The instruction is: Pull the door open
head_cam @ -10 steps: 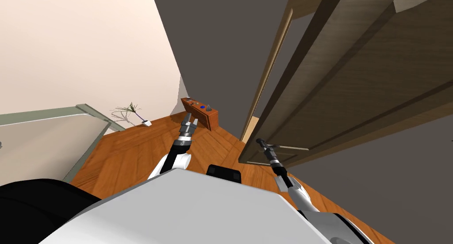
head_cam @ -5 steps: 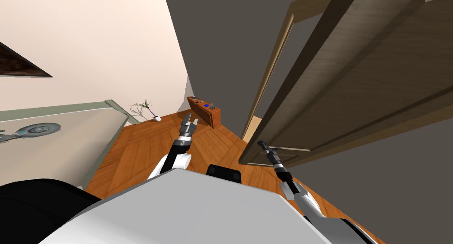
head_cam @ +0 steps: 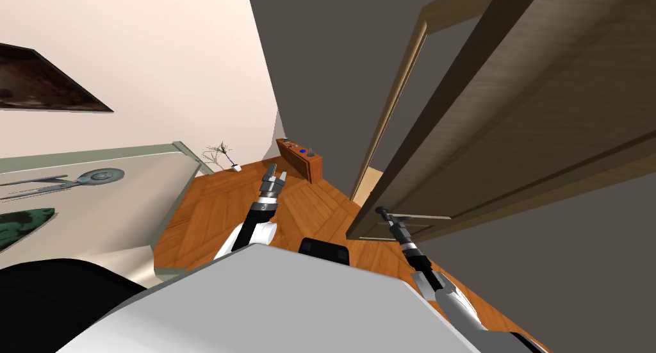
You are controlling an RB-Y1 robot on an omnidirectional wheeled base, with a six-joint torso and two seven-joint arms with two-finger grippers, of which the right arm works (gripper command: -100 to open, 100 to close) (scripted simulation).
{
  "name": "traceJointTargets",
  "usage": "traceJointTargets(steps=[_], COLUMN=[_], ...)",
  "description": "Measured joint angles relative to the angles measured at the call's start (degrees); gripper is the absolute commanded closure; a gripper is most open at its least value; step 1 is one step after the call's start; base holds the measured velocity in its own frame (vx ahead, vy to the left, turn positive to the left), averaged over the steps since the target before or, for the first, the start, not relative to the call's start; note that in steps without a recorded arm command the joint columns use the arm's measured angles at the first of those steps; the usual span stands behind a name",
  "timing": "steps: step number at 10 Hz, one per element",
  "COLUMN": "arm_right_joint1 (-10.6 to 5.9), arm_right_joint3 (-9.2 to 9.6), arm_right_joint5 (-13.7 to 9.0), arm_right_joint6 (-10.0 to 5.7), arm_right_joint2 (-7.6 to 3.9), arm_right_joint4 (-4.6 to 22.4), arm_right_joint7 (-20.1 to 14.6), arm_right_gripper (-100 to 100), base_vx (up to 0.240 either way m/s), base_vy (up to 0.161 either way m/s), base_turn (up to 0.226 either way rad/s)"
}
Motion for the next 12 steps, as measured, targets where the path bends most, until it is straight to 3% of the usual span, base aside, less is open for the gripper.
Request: traceJointTargets(steps=[1,2,5,7,9,10,11,12], arm_right_joint1=[0.19,-0.12,2.25,1.43,2.76,1.47,2.44,3.58], arm_right_joint3=[0.09,0.25,0.47,1.03,1.09,1.37,1.36,1.3], arm_right_joint5=[0.0,0.1,-0.1,0.1,0.0,0.1,0.1,0.0], arm_right_joint6=[0.09,-0.86,-1.93,-4.43,-5.34,-7.46,-7.48,-6.43], arm_right_joint2=[0.03,-0.03,-0.87,-0.83,-1.47,-1.32,-1.62,-1.8], arm_right_joint4=[-0.3,0.9,-1.0,2.4,1.3,4.8,3.6,1.6], arm_right_joint7=[-0.1,-0.3,-0.6,-0.9,-1.2,-1.3,-1.4,-1.4], arm_right_gripper=[100,100,100,100,100,100,100,100], base_vx=[-0.138,-0.184,-0.165,-0.161,-0.192,-0.118,-0.04,-0.014], base_vy=[-0.079,-0.109,-0.097,-0.1,-0.077,-0.053,-0.019,-0.002], base_turn=[0.168,0.172,0.138,0.174,0.124,0.04,-0.029,-0.008])
